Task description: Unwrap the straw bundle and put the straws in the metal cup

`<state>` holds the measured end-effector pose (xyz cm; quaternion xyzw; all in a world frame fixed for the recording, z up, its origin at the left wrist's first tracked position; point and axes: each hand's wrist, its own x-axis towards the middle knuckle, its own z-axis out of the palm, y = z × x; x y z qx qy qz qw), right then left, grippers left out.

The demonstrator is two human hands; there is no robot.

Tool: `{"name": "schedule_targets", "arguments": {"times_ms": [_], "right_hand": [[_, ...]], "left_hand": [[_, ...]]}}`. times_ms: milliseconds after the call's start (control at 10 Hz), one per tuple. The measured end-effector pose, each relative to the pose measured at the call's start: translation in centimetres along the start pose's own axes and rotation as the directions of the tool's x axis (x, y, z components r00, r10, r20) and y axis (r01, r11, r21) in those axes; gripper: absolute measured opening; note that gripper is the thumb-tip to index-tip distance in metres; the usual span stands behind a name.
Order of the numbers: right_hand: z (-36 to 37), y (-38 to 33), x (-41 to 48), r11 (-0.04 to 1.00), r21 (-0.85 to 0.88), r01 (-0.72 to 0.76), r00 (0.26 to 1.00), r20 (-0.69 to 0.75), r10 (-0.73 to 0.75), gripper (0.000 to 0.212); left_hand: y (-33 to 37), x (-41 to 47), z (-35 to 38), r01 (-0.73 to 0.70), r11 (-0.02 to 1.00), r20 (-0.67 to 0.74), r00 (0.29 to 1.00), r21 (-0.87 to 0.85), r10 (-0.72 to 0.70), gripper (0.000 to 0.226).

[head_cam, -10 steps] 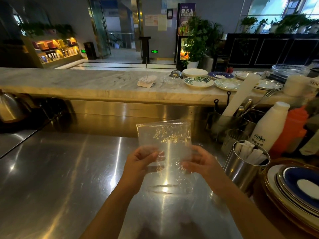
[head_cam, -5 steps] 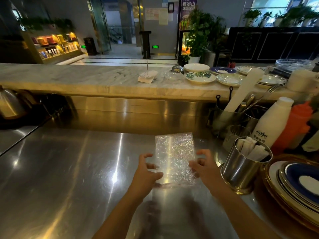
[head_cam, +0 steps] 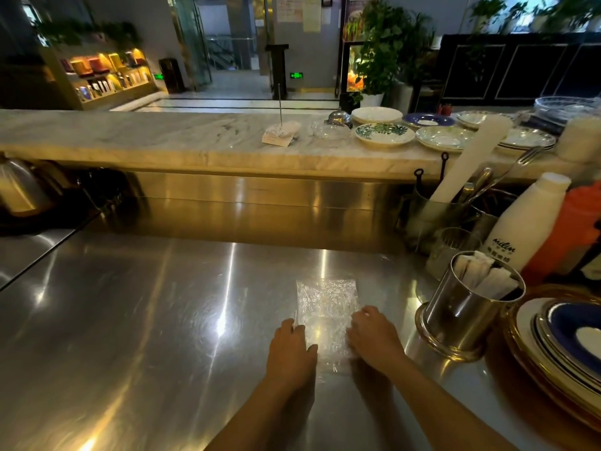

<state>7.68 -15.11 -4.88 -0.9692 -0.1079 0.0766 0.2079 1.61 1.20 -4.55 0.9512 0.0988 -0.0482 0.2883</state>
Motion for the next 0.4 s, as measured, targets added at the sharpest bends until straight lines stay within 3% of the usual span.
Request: {"name": "schedule_targets", "arguments": {"times_ms": [100,300,400], "right_hand": [[0.6,0.7,-0.1,0.991,-0.122,0.062,0.998,0.022,-0.060,0.027],[-0.4,0.9,0.8,0.984,-0.174,0.049,0.990,0.138,-0.025,0.029],[-2.0,0.7,1.8,0.987,-0.154,0.047,0.986,0.163,-0.022,0.039]], "left_hand": [[-0.6,-0.1,0.5,-0.031,0.988,0.009,1.000,0.153,0.030,0.038],[-0.5,0.5,-0.6,-0.042,0.973,0.009,0.999,0.228,0.041,0.035],[0.0,1.7,-2.3,-0.059,0.972,-0.058,0.996,0.225,0.074,0.047]]}}
